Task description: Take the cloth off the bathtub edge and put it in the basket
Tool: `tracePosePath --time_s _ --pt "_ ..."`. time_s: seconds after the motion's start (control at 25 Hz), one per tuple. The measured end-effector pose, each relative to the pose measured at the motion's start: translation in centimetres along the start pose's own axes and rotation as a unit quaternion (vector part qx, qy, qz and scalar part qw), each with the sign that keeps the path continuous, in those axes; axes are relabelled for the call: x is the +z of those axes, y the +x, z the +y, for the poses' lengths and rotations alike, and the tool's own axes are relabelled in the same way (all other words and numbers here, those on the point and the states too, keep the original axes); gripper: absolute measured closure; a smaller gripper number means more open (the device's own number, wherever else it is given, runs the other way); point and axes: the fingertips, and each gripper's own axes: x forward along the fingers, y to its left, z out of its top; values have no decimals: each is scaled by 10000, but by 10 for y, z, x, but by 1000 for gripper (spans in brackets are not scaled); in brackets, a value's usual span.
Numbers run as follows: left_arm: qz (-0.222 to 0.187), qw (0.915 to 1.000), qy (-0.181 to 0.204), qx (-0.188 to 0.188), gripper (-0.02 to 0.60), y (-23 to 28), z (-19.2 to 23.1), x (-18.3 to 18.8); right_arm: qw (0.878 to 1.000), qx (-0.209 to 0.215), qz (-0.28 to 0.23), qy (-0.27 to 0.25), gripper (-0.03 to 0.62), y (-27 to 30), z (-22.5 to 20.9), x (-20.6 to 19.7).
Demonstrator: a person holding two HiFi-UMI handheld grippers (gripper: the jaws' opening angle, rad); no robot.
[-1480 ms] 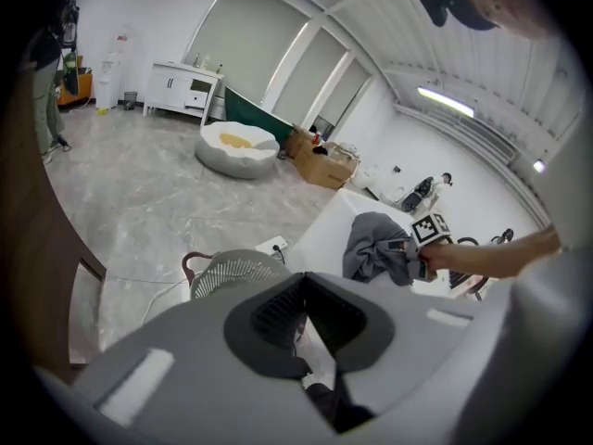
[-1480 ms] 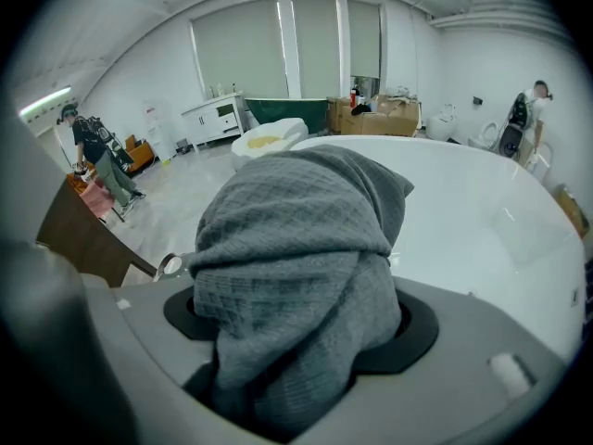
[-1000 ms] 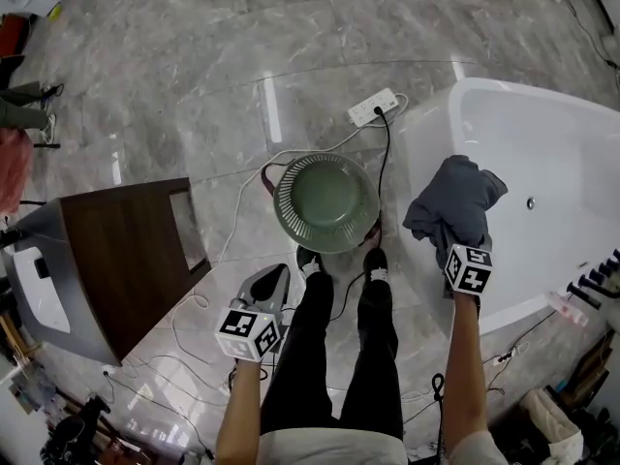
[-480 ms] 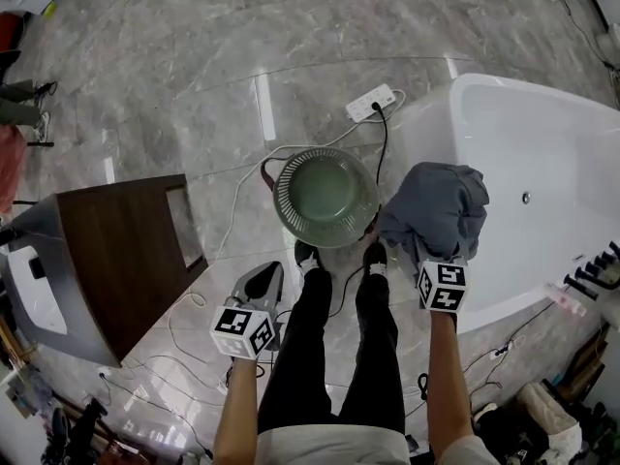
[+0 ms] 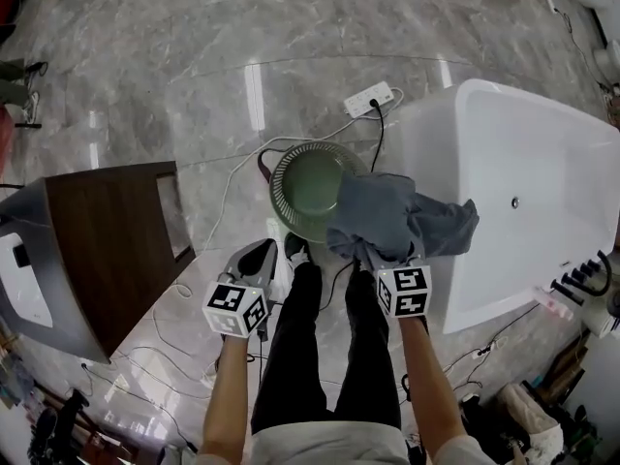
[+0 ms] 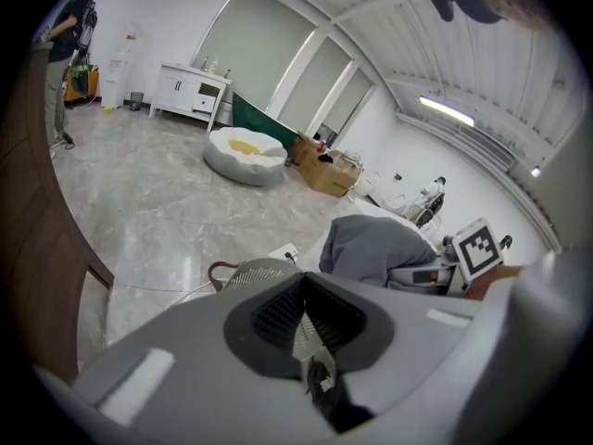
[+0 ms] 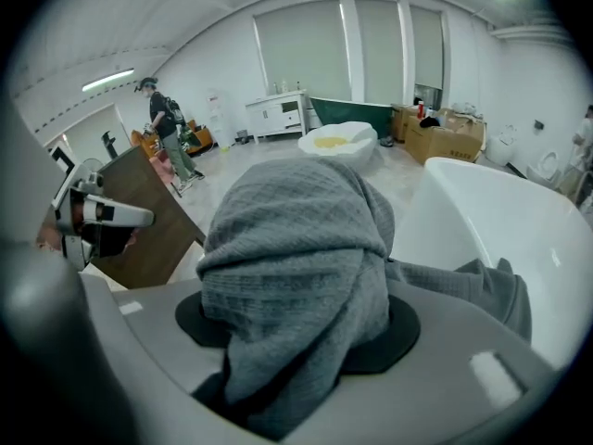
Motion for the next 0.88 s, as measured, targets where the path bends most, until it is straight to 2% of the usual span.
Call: tracePosePath --time_s 0.24,0.52,0.68,0.88 --pt "-118 9999 -13 100 523 -6 26 12 9983 568 27 -127 324 24 60 7" --pt "-2 9995 -135 302 523 -22 52 2 9923 1158 6 -427 324 41 121 18" --pt "15 9993 -188 336 523 -25 62 1 9913 1235 116 -448 324 56 136 12" --pt "-85 9991 -212 354 523 -23 71 14 9938 1058 316 -107 324 74 122 -1"
